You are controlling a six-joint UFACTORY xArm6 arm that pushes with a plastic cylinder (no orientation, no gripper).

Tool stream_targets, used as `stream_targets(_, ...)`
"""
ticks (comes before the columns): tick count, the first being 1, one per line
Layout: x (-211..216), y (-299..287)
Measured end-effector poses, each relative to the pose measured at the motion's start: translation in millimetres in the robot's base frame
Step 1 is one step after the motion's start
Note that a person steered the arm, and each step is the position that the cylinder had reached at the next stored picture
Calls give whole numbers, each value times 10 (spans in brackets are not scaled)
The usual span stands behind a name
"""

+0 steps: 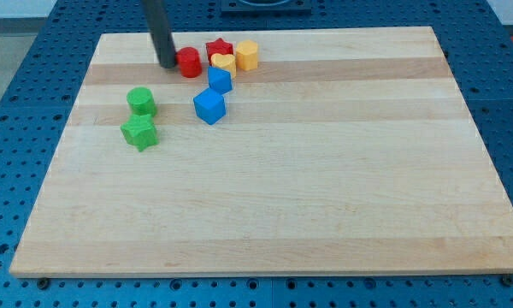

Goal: Push the red star slightly down

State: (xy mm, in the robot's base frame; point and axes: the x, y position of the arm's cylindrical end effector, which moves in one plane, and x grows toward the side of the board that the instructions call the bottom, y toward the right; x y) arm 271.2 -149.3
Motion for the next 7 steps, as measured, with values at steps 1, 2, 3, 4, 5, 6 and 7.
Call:
stream_targets(1, 51, 52)
stream_targets(2, -23, -177)
stream_targets(3, -612, -213)
stream_targets(4, -797, 36)
stream_targets(5, -697, 567)
stream_targets(6, -627, 919)
stream_targets(7, -619, 999)
